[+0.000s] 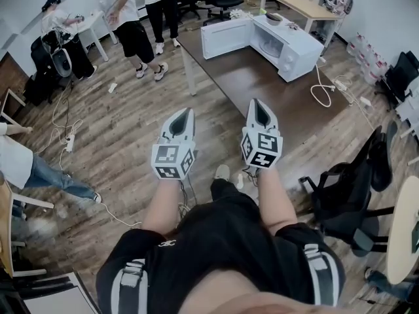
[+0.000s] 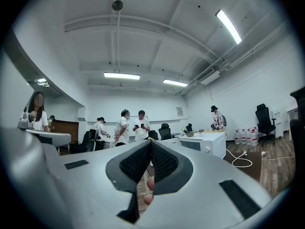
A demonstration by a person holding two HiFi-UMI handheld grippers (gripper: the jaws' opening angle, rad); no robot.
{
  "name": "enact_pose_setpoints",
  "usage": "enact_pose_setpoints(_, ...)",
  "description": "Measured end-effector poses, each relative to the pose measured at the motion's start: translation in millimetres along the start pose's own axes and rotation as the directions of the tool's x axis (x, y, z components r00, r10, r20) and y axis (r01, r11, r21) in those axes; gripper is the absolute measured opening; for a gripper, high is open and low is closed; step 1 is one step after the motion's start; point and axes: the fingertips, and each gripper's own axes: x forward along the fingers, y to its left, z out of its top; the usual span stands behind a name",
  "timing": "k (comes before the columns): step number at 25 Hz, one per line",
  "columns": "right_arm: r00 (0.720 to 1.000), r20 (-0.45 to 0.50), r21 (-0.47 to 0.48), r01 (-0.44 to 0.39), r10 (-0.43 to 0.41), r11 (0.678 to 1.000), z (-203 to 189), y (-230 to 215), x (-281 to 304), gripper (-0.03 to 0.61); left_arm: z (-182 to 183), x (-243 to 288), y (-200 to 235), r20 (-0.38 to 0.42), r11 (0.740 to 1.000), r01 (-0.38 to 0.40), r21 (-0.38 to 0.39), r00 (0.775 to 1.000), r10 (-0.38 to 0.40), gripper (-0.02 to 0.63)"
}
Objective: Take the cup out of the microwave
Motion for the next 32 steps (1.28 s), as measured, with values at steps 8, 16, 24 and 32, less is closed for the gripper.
enact_pose_setpoints(8,1.0,0.014,0.01,0.007,-0.008,1.0,-17,-8,90,0.002,-15,65,50,0.002,0.999,-0.012,0.032,1.0,0.012,0.002)
enact_pose_setpoints(16,0.999,0.011,0.031,0.043,-0.044,0.999,-29,-27,232,0.002,-20,194,123,-0.005,1.0,0.011,0.023,1.0,-0.011,0.002)
enact_pose_setpoints(24,0.993,-0.011,0.036,0.121,-0.121,0.992,-37,-65,360,0.002,-22,332,173,-0.026,0.996,0.089,0.007,0.996,-0.089,0.002)
enact_pose_setpoints(32,0.978,-0.025,0.048,0.209,-0.207,0.977,-49,-119,440,0.002,-30,448,180,-0.042,0.982,0.187,-0.001,0.981,-0.187,0.002)
